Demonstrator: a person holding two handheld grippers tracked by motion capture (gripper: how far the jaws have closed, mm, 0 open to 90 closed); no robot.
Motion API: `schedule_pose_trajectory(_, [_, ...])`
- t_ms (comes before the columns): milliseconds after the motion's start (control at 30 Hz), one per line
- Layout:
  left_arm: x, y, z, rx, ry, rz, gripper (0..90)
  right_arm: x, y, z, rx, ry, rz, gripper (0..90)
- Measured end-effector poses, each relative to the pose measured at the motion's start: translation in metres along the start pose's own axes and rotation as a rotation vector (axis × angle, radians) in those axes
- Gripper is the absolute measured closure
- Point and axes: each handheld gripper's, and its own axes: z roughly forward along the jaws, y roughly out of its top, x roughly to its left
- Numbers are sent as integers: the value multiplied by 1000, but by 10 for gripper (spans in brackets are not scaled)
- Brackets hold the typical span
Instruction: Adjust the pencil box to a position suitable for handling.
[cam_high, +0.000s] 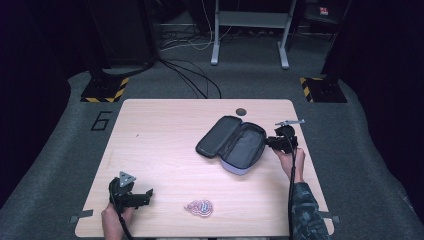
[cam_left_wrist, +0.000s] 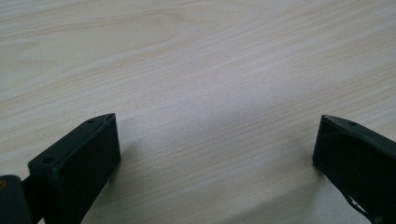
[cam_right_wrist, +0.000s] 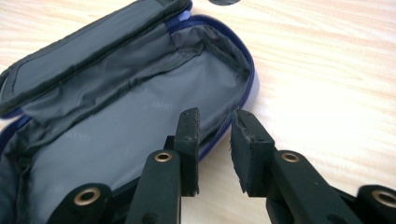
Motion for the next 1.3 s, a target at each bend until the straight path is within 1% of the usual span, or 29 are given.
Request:
schedule_pose_trajectory(33, [0,0,0,-3,0,-1,7,3,2,6,11,-27,11,739])
schedule_pose_trajectory(67, [0,0,0,-3,0,-1,7,3,2,6,11,-27,11,739])
schedule_pose_trajectory(100, [0,0,0,-1,0,0,7,1,1,13,30,-35,-4,747])
schedule_pose_trajectory(167, [0,0,0,0,0,0,7,-1,-1,17,43,-35,19,768])
schedule_pose_trajectory(200, [0,0,0,0,0,0,7,-1,-1,18,45,-25,24,790])
schedule_pose_trajectory(233, [0,0,0,0,0,0,7,-1,-1,18,45,-25,24,790])
schedule_pose_trajectory(267, [0,0,0,-1,0,0,7,-2,-3,20,53,-17,34,834])
schedule_pose_trajectory(300, [0,0,0,-1,0,0,7,-2,-3,20,56,-16,37,848])
schedule_pose_trajectory(400, [0,0,0,-1,0,0,7,-2,-4,20,62,-17,39,866])
schedule_pose_trajectory(467, [0,0,0,0,0,0,7,-2,-6,18,62,-9,45,876])
schedule_pose_trajectory(500, [0,0,0,-1,0,0,7,-3,-7,16,61,0,43,876])
schedule_pose_trajectory(600, [0,0,0,-7,1,-1,7,0,-10,14,65,7,45,874])
schedule_pose_trajectory(667, [0,0,0,-1,0,-1,7,0,-12,13,67,10,43,872])
schedule_pose_trajectory(700, [0,0,0,-6,0,-2,7,2,-16,11,75,15,42,865])
schedule_pose_trajectory(733, [0,0,0,-7,1,-1,7,3,-18,11,70,21,46,861])
schedule_pose_trajectory(800, [0,0,0,-4,0,-2,7,3,-20,10,70,25,48,858])
schedule_pose_trajectory(833, [0,0,0,-4,0,-1,7,4,-24,7,74,39,42,850])
schedule_pose_trajectory(867, [0,0,0,-4,0,-1,7,4,-24,7,74,39,42,850])
schedule_pose_trajectory(900, [0,0,0,-2,0,-1,7,5,-24,7,69,43,55,846])
schedule_pose_trajectory(933, [0,0,0,-5,0,-1,7,5,-26,5,75,49,43,836])
schedule_pose_trajectory(967, [0,0,0,-6,1,-1,7,8,-29,3,66,63,45,833])
schedule_pose_trajectory(1033, [0,0,0,-5,0,-1,7,9,-30,3,69,66,44,833])
schedule_pose_trajectory(1067, [0,0,0,-6,1,0,7,13,-32,1,61,75,33,833])
schedule_pose_trajectory(1100, [0,0,0,-6,1,0,7,15,-33,0,71,76,30,833])
schedule_pose_trajectory(1133, [0,0,0,-4,1,-1,7,15,-33,0,71,76,30,833])
schedule_pose_trajectory(1167, [0,0,0,-5,0,-1,7,19,-34,-1,67,85,27,831])
schedule_pose_trajectory(1200, [0,0,0,-5,1,-1,7,19,-34,-1,67,85,27,831])
schedule_pose_trajectory(1267, [0,0,0,-1,0,0,7,23,-36,-2,65,94,23,828])
schedule_pose_trajectory(1300, [0,0,0,-5,0,-1,7,28,-37,-3,68,102,15,825])
